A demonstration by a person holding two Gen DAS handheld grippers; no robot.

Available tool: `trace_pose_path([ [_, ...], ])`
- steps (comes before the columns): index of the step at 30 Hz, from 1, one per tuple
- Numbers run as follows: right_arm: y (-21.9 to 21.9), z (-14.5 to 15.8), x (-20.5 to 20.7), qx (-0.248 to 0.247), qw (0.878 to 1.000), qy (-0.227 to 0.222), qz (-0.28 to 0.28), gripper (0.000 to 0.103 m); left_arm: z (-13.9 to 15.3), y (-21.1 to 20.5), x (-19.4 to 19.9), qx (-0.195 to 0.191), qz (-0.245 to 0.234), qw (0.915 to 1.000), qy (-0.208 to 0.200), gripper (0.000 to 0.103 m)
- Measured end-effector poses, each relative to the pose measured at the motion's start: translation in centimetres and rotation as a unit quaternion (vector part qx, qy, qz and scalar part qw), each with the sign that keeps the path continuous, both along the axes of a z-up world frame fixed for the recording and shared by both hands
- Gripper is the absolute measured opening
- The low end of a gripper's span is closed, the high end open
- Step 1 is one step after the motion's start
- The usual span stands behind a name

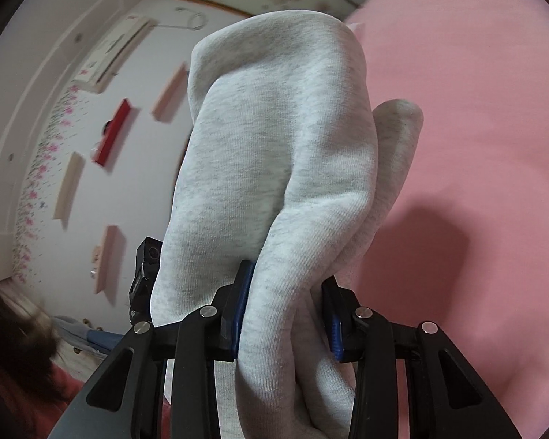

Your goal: Fold large clothes

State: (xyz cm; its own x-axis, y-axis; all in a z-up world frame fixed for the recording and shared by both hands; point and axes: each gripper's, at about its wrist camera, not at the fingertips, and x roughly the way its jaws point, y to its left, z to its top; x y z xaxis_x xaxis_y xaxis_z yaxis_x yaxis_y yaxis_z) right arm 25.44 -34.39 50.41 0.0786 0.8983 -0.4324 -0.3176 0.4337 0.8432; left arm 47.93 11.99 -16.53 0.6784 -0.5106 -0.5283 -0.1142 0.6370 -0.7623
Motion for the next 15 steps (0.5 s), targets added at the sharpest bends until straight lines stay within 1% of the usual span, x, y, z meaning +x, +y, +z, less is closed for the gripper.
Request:
trace_pose_path([
  [2, 5.6, -0.3, 1.5, 0.021, 1.0, -0.012, 0.013, 0.034, 2.0, 5.5, 0.3, 0.021, 0.024, 0.9993, -0.018, 0.066],
  [3, 8.9, -0.9, 2.1, 0.031, 0.999, -0.017, 0.019, 0.034, 3.3, 8.8, 0.8, 0.041, 0.035, 0.9982, -0.026, 0.067],
  [4, 12.4, -1.4, 3.2, 0.041, 0.999, -0.02, 0.024, 0.034, 4.1, 11.2, 1.1, 0.057, 0.043, 0.9969, -0.033, 0.067],
  [6, 17.4, -2.1, 5.0, 0.056, 0.998, -0.026, 0.03, 0.034, 5.6, 15.8, 2.2, 0.083, 0.058, 0.9939, -0.044, 0.067],
  [8, 21.8, -2.8, 6.5, 0.069, 0.997, -0.03, 0.031, 0.034, 6.9, 20.7, 3.5, 0.107, 0.061, 0.9912, -0.048, 0.067],
  [11, 26.2, -3.9, 8.3, 0.081, 0.996, -0.03, 0.035, 0.033, 7.7, 26.6, 6.0, 0.132, 0.065, 0.9882, -0.044, 0.067],
  [12, 27.7, -4.5, 9.1, 0.083, 0.996, -0.028, 0.035, 0.033, 7.7, 28.6, 7.2, 0.139, 0.067, 0.9872, -0.04, 0.067],
  [13, 30.1, -5.6, 9.1, 0.084, 0.996, -0.027, 0.033, 0.033, 7.7, 30.3, 8.1, 0.146, 0.07, 0.9861, -0.036, 0.067],
  [14, 31.8, -6.4, 10.4, 0.081, 0.996, -0.022, 0.028, 0.033, 7.0, 32.2, 9.1, 0.154, 0.074, 0.9848, -0.032, 0.067],
  [15, 33.3, -7.1, 11.6, 0.071, 0.997, -0.026, 0.023, 0.033, 6.4, 33.1, 11.3, 0.16, 0.077, 0.9837, -0.024, 0.067],
])
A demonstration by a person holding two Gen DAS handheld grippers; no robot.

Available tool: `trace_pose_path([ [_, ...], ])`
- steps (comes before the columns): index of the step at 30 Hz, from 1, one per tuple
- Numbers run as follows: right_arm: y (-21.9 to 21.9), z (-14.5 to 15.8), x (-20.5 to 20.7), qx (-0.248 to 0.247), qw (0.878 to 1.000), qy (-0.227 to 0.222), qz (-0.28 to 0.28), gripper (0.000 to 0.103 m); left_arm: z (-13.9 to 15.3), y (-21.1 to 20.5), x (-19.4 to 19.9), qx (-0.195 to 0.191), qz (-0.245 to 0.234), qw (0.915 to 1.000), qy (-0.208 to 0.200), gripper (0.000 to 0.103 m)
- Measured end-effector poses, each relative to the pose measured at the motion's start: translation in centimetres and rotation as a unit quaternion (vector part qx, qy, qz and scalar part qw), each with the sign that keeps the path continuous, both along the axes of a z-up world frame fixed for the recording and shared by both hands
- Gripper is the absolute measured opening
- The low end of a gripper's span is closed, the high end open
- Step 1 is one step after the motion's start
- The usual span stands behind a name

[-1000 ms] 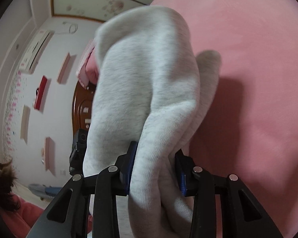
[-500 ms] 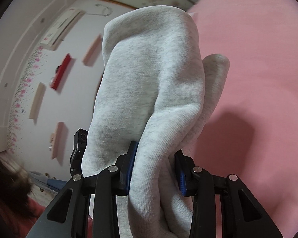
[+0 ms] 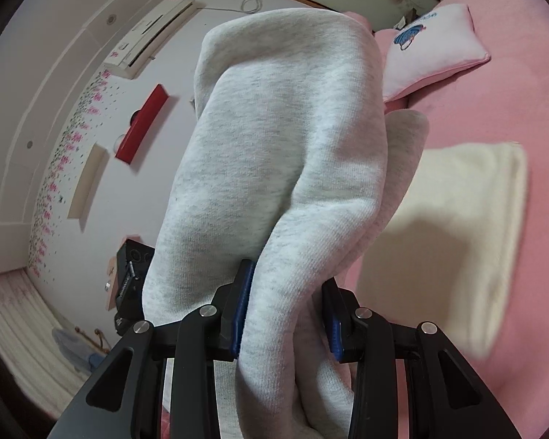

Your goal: Fold large clothes

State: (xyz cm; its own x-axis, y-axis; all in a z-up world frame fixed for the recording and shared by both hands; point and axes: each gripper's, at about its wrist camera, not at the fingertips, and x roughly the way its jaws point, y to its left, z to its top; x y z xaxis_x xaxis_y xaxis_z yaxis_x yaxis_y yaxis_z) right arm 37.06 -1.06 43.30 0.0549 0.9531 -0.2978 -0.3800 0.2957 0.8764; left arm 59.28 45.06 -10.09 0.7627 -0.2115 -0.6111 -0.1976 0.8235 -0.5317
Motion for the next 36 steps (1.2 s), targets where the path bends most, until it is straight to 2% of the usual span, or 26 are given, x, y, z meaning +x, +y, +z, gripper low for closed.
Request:
trace_pose_path([
  [2, 1.5, -1.5, 1.4, -0.021, 1.0, -0.01, -0.01, 0.033, -2.1, 2.8, 2.8, -0.005, 0.005, 0.9999, 0.01, 0.067],
  [4, 2.7, -3.9, 3.0, -0.034, 0.999, 0.0, -0.025, 0.033, -5.5, 4.1, 5.1, -0.019, 0.006, 0.9996, 0.02, 0.067],
  [5, 3.0, -5.0, 3.7, -0.04, 0.999, 0.0, -0.034, 0.033, -7.9, 3.0, 7.0, -0.02, 0.003, 0.9994, 0.027, 0.067],
  [6, 3.1, -6.0, 4.1, -0.054, 0.998, -0.006, -0.043, 0.033, -9.7, 3.6, 8.2, -0.019, 0.0, 0.999, 0.039, 0.067],
  [8, 2.8, -8.6, 4.8, -0.097, 0.993, -0.032, -0.061, 0.033, -14.0, 2.2, 10.9, -0.021, 0.003, 0.9973, 0.07, 0.067],
  [9, 2.7, -10.1, 5.0, -0.125, 0.989, -0.038, -0.068, 0.033, -15.7, 2.1, 11.8, -0.016, -0.002, 0.9977, 0.066, 0.068],
  [10, 2.3, -12.0, 5.3, -0.154, 0.985, -0.034, -0.073, 0.033, -16.5, 1.9, 12.5, -0.006, -0.006, 0.9982, 0.059, 0.069],
  [11, 1.5, -13.7, 5.5, -0.16, 0.984, -0.026, -0.077, 0.033, -16.8, 1.6, 12.8, 0.004, -0.009, 0.998, 0.062, 0.07],
  [13, -1.3, -15.4, 5.4, -0.133, 0.987, -0.013, -0.087, 0.033, -17.3, 1.4, 13.1, 0.014, -0.026, 0.9984, 0.048, 0.071],
  [15, -1.9, -15.8, 4.8, -0.141, 0.987, -0.012, -0.079, 0.036, -17.9, 1.1, 13.3, 0.015, -0.035, 0.9981, 0.049, 0.074],
  [18, -1.6, -14.7, 6.4, -0.172, 0.983, -0.038, -0.057, 0.04, -18.6, 1.3, 13.6, -0.022, -0.021, 0.9978, 0.059, 0.077],
  [19, -4.5, -13.2, 7.1, -0.18, 0.981, -0.046, -0.051, 0.04, -18.6, 0.4, 13.2, -0.02, -0.015, 0.9979, 0.06, 0.077],
  [21, -7.4, -11.2, 6.5, -0.21, 0.975, -0.069, -0.039, 0.041, -17.7, -0.6, 13.1, 0.014, 0.002, 0.998, 0.061, 0.077],
  [23, -9.9, -9.5, 5.5, -0.229, 0.969, -0.08, -0.045, 0.043, -16.0, -2.7, 11.8, 0.074, 0.031, 0.9949, 0.061, 0.077],
  [25, -11.6, -8.0, 4.5, -0.24, 0.966, -0.085, -0.053, 0.051, -14.5, -5.0, 9.3, 0.141, 0.071, 0.9863, 0.048, 0.077],
  [26, -12.4, -7.6, 3.8, -0.25, 0.962, -0.088, -0.059, 0.067, -14.1, -6.1, 7.8, 0.166, 0.094, 0.9809, 0.036, 0.077],
  [27, -11.3, -7.2, 3.9, -0.257, 0.96, -0.093, -0.065, 0.078, -13.7, -6.9, 6.4, 0.18, 0.112, 0.9769, 0.026, 0.078],
  [28, -11.6, -6.8, 3.2, -0.266, 0.956, -0.1, -0.071, 0.08, -13.4, -7.8, 4.5, 0.187, 0.139, 0.9723, 0.014, 0.079],
  [30, -12.6, -6.6, 1.4, -0.292, 0.948, -0.101, -0.078, 0.08, -13.4, -8.9, 1.3, 0.182, 0.176, 0.9673, 0.017, 0.081],
  [32, -12.9, -6.8, -0.4, -0.323, 0.937, -0.094, -0.09, 0.08, -13.6, -9.8, -1.0, 0.169, 0.192, 0.9664, 0.029, 0.081],
  [34, -14.8, -7.6, -3.2, -0.344, 0.93, -0.081, -0.101, 0.081, -14.4, -10.8, -4.7, 0.137, 0.218, 0.9654, 0.04, 0.081],
  [36, -17.3, -8.6, -7.0, -0.363, 0.923, -0.055, -0.112, 0.082, -16.2, -11.8, -8.0, 0.094, 0.24, 0.9635, 0.072, 0.081],
])
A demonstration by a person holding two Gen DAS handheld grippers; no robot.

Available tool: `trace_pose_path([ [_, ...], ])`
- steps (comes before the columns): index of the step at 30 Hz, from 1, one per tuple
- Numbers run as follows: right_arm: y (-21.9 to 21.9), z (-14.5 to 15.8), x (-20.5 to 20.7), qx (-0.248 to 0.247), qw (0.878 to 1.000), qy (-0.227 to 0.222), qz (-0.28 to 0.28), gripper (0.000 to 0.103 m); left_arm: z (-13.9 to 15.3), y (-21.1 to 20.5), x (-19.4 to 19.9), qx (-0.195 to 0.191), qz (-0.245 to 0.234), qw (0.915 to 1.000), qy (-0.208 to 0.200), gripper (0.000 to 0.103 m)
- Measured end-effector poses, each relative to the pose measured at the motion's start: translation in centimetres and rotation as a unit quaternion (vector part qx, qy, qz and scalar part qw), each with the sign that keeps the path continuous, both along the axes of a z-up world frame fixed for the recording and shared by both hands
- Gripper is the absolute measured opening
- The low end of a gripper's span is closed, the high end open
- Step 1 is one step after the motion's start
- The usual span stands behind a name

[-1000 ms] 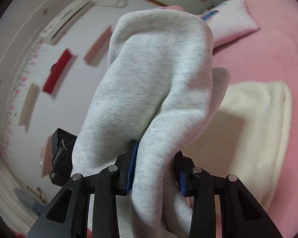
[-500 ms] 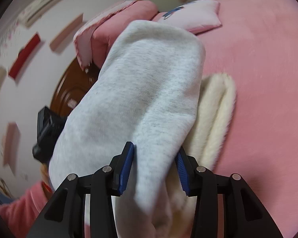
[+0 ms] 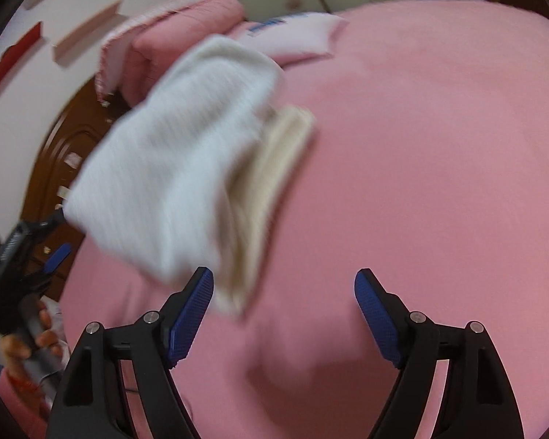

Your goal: Fold large clothes

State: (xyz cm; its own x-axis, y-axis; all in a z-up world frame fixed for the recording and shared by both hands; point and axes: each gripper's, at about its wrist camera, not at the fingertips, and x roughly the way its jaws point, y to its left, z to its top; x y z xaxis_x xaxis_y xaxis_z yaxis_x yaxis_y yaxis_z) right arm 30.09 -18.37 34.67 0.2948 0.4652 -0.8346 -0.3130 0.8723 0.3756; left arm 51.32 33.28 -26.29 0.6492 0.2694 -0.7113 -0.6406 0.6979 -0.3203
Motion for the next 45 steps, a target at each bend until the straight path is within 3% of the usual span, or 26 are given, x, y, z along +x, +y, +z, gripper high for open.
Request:
trace_pose_path([
  [5, -7.6, -1.7, -9.0, -0.015, 0.998, 0.058, -0.033, 0.085, -3.1, -3.7, -8.3, -0.082, 0.047, 0.9952, 0.024, 0.081],
  [6, -9.6, -1.8, -11.5, -0.024, 0.997, 0.067, -0.04, 0.091, -3.3, -5.2, -10.0, -0.087, 0.044, 0.9948, 0.029, 0.081],
  [8, -13.1, -1.7, -14.7, -0.041, 0.995, 0.079, -0.038, 0.1, -3.3, -8.3, -12.5, -0.073, 0.032, 0.9956, 0.049, 0.081],
  [13, -22.7, 0.6, -23.3, -0.074, 0.991, 0.106, -0.03, 0.1, -1.8, -17.9, -17.1, -0.017, -0.038, 0.9926, 0.114, 0.081],
  [16, -27.7, 3.2, -27.6, -0.107, 0.989, 0.099, -0.027, 0.1, -0.8, -24.9, -20.0, 0.027, -0.083, 0.9829, 0.162, 0.081],
  [18, -30.9, 5.1, -30.2, -0.125, 0.988, 0.093, -0.022, 0.101, -0.3, -29.2, -22.4, 0.033, -0.102, 0.9774, 0.182, 0.081],
  [23, -38.8, 9.5, -36.1, -0.162, 0.98, 0.106, -0.049, 0.102, 1.2, -40.4, -27.0, -0.016, -0.16, 0.9682, 0.192, 0.081],
  [25, -41.6, 10.9, -38.0, -0.169, 0.975, 0.126, -0.071, 0.102, 1.7, -45.0, -28.2, -0.033, -0.186, 0.961, 0.202, 0.081],
  [27, -44.0, 12.8, -39.6, -0.171, 0.972, 0.131, -0.092, 0.102, 2.3, -49.6, -29.0, -0.06, -0.225, 0.9482, 0.216, 0.081],
  [30, -46.0, 15.5, -41.4, -0.155, 0.969, 0.141, -0.128, 0.102, 3.6, -54.3, -28.9, -0.044, -0.253, 0.9349, 0.245, 0.081],
  [33, -46.5, 17.9, -42.5, -0.168, 0.967, 0.135, -0.134, 0.102, 5.4, -56.9, -28.6, -0.042, -0.258, 0.93, 0.258, 0.081],
  [35, -46.7, 19.7, -43.3, -0.168, 0.969, 0.127, -0.13, 0.102, 7.0, -57.4, -27.8, -0.049, -0.272, 0.9292, 0.246, 0.081],
  [38, -46.5, 22.0, -44.3, -0.159, 0.972, 0.11, -0.135, 0.102, 9.6, -58.7, -27.8, -0.016, -0.282, 0.9296, 0.236, 0.081],
  [45, -46.9, 26.6, -45.3, -0.167, 0.97, 0.063, -0.163, 0.103, 13.6, -59.4, -28.5, 0.009, -0.292, 0.9303, 0.221, 0.081],
])
